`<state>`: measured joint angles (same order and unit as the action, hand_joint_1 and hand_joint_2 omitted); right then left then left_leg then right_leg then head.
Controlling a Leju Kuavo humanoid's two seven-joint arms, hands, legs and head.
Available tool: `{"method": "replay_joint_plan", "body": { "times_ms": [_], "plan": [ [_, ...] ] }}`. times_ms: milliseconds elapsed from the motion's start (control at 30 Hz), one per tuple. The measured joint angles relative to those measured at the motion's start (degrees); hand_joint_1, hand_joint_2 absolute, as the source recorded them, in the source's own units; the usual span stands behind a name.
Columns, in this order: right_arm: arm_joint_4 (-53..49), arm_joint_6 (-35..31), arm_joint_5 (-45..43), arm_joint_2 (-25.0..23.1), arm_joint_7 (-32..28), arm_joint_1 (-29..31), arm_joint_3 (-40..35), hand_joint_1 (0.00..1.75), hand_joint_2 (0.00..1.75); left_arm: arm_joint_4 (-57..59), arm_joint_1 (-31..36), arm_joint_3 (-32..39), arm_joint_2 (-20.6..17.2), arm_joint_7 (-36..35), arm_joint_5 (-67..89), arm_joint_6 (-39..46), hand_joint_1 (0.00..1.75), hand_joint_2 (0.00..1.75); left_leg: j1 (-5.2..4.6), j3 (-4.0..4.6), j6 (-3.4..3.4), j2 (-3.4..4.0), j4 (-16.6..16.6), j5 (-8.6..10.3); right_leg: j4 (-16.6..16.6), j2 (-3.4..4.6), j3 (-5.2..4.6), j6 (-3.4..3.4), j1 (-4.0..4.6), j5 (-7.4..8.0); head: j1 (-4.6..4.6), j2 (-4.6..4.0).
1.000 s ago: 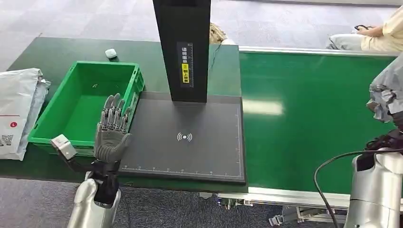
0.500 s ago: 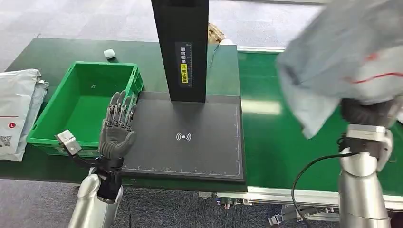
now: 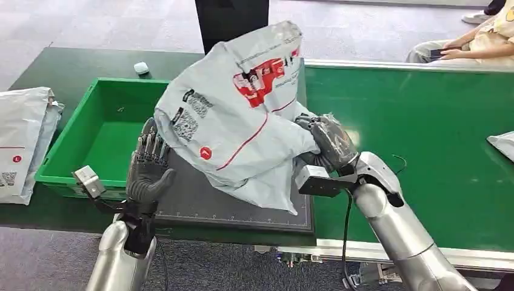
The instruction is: Moved the parcel from conveyor to table for the left to box.
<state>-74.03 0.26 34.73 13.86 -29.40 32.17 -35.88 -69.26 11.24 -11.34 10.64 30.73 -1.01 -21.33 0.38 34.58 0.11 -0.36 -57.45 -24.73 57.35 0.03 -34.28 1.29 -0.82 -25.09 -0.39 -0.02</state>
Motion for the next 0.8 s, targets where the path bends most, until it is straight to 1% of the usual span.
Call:
{"method": "replay_joint_plan", "body": {
  "times_ms": [233, 400, 533, 800],
  "plan": [
    [8.61, 6.32, 2.45, -1.38, 1.73, 5.87, -6.56, 1.75, 1.75, -1.53, -2.3, 1.42, -0.24, -0.2, 0.24, 0.46, 0.0, 1.75, 0.01, -0.01, -0.01, -0.01, 0.0, 0.02, 0.01, -0.01, 0.0, -0.01, 0.03, 0.0, 0.0, 0.0],
    [16.08, 12.14, 4.36, -1.49, 6.69, 11.22, -11.62, 1.75, 1.75, -2.82, -3.24, 2.1, -0.24, -0.79, 0.85, 0.76, 0.0, 1.75, 0.01, -0.01, -0.01, -0.04, -0.01, 0.02, 0.01, -0.05, 0.0, 0.0, 0.01, 0.0, 0.0, 0.0],
    [21.67, 12.49, 4.68, -1.49, 7.63, 13.94, -15.33, 1.75, 1.75, -3.3, -3.32, 2.49, -0.24, -1.27, 1.01, 0.76, 0.0, 1.75, 0.0, 0.0, 0.0, -0.07, -0.04, 0.02, 0.0, -0.07, 0.01, 0.01, 0.0, 0.01, 0.0, 0.0],
    [25.34, 12.4, 4.16, -1.44, 7.63, 15.05, -17.89, 1.75, 1.75, -3.41, -3.32, 2.76, -0.22, -1.42, 1.01, 0.92, 0.0, 1.75, 0.0, 0.0, 0.0, -0.06, -0.05, 0.01, 0.0, -0.05, -0.01, 0.0, 0.01, 0.0, 0.0, 0.0]
  ]
}}
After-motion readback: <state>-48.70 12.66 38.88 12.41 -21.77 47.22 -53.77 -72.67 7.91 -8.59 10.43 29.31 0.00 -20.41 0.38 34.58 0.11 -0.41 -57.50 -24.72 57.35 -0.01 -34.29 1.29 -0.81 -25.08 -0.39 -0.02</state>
